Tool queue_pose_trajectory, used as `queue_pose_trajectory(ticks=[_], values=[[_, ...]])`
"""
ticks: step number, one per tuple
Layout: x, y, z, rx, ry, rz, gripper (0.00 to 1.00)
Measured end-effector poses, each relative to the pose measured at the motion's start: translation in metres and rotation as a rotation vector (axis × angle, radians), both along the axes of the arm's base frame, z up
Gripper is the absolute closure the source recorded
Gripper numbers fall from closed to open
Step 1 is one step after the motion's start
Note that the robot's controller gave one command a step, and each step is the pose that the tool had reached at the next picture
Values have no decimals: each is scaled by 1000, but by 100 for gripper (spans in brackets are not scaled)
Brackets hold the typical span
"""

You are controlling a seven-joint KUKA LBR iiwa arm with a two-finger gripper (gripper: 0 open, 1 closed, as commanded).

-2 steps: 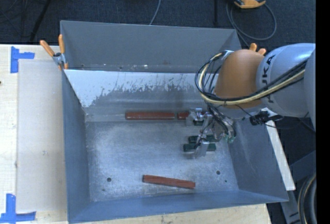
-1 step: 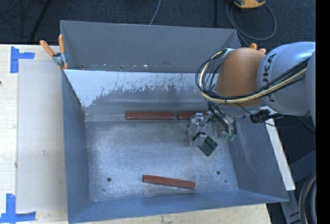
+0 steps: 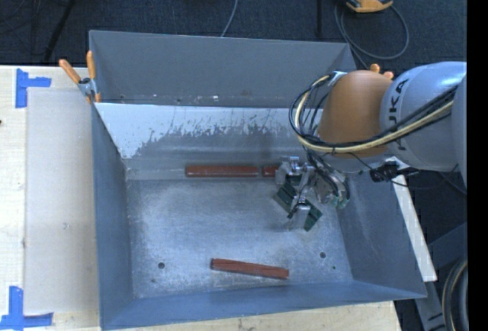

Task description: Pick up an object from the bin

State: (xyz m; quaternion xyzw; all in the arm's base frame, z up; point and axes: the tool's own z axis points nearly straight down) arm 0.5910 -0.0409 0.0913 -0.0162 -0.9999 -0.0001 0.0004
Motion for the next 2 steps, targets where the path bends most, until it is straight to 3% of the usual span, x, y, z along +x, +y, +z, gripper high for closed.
queue_pose_trajectory(ticks=[1,2], values=[[-32,-55,-21,-1,-2,335,0],[-29,-54,-18,-1,-12,335,100]])
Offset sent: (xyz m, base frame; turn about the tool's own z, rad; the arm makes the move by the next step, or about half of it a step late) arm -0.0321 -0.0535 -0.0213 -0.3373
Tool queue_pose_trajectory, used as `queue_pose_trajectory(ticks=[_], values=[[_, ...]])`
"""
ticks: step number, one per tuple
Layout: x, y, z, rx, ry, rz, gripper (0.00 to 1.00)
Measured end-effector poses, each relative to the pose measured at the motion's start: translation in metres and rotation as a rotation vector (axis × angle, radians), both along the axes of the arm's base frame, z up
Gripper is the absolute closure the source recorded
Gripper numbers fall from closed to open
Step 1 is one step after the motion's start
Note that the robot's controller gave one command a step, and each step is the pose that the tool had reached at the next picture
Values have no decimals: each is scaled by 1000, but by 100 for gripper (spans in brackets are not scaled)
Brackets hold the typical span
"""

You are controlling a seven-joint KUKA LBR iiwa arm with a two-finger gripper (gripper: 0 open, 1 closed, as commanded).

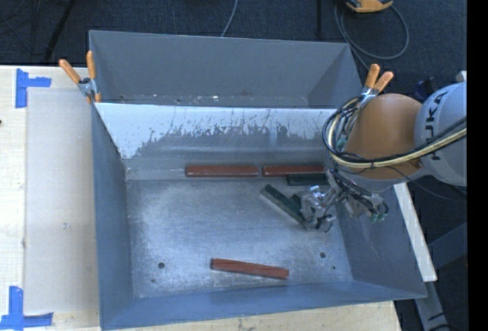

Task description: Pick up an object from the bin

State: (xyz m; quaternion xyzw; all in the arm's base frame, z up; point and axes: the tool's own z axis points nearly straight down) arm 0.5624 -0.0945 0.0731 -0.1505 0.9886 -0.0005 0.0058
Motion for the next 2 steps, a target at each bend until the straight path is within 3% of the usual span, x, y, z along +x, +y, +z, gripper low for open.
queue_pose_trajectory(ticks=[1,2], values=[[-20,-62,20,-4,10,192,100],[-20,-61,20,-1,10,191,0]])
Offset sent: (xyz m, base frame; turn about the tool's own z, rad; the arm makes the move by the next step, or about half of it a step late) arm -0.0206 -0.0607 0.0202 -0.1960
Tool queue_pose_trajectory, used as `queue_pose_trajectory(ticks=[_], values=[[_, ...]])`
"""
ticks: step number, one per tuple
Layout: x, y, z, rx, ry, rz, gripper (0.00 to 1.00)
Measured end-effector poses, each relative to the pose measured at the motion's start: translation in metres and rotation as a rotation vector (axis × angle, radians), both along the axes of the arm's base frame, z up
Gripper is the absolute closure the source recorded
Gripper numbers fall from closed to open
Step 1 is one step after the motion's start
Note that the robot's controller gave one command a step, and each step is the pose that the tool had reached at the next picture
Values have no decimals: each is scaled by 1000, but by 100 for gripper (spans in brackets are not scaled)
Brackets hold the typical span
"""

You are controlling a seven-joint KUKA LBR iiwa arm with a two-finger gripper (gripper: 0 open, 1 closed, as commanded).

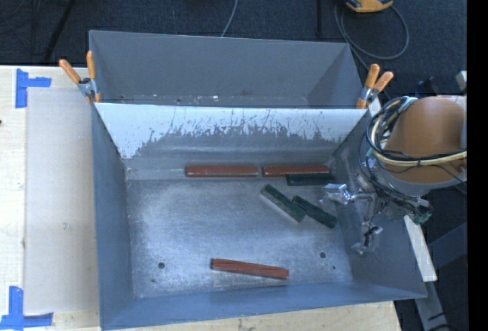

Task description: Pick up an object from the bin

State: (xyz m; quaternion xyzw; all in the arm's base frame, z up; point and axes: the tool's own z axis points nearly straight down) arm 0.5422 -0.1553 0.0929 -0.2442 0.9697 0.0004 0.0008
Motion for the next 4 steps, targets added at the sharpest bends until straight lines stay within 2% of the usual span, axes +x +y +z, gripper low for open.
queue_pose_trajectory(ticks=[1,2,3,4], values=[[59,12,-24,2,-1,-18,0],[65,93,-22,1,0,20,0],[65,89,-23,0,-2,13,100],[62,88,-24,-1,8,12,0]])
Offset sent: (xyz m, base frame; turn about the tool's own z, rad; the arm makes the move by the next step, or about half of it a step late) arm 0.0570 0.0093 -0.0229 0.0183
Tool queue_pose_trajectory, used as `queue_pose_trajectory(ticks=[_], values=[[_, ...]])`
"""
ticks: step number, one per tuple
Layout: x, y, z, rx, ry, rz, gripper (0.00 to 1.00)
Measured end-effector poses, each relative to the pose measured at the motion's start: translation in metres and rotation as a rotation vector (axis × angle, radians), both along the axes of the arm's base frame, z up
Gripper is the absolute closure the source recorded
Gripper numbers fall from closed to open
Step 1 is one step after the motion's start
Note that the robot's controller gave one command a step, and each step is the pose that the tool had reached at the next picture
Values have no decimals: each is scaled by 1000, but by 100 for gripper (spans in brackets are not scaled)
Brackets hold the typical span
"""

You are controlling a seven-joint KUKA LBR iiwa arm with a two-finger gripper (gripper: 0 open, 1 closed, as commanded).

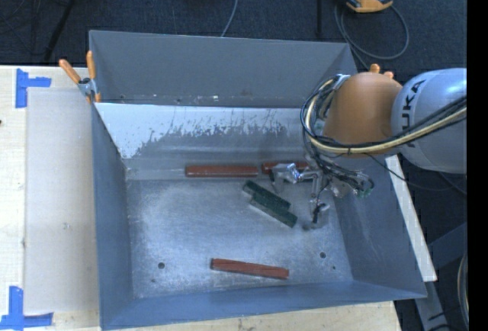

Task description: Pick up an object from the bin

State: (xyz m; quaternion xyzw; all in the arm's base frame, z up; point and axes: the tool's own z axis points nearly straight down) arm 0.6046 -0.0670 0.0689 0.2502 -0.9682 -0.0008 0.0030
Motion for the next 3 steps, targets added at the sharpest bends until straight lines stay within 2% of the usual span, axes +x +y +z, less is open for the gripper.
queue_pose_trajectory(ticks=[1,2,3], values=[[-12,65,17,4,-6,126,0],[-12,63,17,2,-7,121,100],[-10,64,126,0,-15,124,100]])
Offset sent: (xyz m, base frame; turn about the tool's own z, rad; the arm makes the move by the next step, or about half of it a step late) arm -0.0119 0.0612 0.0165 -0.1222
